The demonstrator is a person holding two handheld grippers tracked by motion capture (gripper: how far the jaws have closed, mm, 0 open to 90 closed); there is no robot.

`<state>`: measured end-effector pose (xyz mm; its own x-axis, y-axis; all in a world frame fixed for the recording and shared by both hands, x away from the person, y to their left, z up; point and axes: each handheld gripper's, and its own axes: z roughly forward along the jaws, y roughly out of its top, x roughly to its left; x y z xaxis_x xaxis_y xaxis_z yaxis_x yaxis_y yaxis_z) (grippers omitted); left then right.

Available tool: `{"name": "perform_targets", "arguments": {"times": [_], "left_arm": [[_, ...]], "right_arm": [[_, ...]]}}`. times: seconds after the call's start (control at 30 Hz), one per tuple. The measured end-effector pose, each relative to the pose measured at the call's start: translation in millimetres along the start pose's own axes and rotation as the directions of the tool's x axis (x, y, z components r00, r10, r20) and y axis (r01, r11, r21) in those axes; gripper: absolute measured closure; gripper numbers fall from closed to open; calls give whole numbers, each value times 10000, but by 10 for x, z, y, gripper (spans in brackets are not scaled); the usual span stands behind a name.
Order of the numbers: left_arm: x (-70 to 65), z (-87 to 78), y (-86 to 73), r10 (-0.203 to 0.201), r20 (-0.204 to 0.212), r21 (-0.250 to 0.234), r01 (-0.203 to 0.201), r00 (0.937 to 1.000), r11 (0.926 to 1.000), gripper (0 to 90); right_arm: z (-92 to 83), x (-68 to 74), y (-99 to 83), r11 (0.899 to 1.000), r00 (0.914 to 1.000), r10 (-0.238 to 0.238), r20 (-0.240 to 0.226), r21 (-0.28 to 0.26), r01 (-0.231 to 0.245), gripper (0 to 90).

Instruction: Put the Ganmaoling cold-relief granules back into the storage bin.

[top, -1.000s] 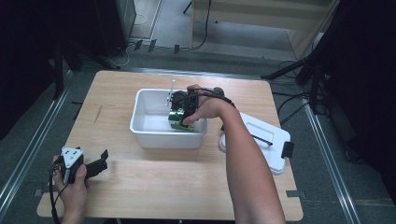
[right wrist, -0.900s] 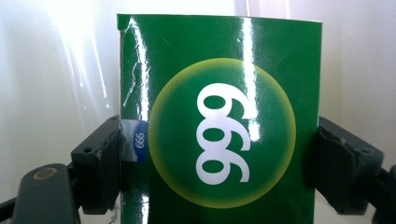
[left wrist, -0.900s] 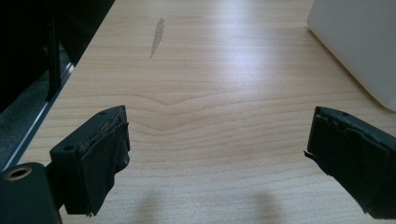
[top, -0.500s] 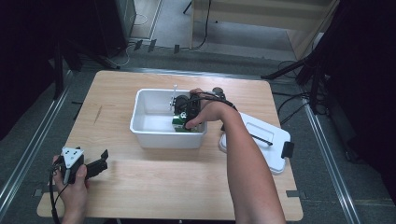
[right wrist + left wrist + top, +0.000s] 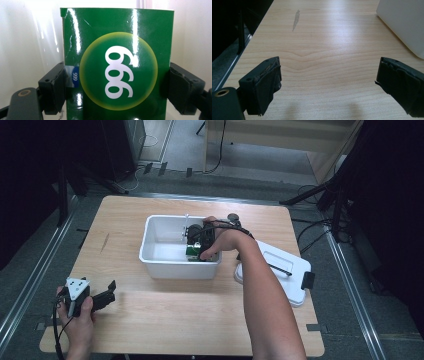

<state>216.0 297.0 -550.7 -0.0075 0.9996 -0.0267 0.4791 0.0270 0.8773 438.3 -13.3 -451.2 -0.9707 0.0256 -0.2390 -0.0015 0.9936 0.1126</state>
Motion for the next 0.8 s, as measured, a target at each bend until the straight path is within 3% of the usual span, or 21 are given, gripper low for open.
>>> {"name": "perform_targets", "arguments": {"times": [0.17,0.47,0.67,0.7,0.8], "left_arm": [[-2,-1,-1,-6,7,-9,6,10000,10000,63],[-1,-1,0,-3,8,0,3,10000,10000,64],[-1,-1,-1,-2,3,-6,2,10000,10000,63],[-2,-1,-1,-12,13,-6,12,10000,10000,64],[0,-2,0,-6,7,1,6,10000,10000,64]], "right_arm": [[11,19,16,9993,9993,-220,-299,288,229,156],[30,27,-18,9980,9984,-540,-187,326,546,153],[17,37,-9,9982,9994,-182,-305,564,199,137],[20,26,-9,9988,9993,-283,-261,397,293,127],[-30,5,-9,9999,9999,73,-135,149,-71,117]]}}
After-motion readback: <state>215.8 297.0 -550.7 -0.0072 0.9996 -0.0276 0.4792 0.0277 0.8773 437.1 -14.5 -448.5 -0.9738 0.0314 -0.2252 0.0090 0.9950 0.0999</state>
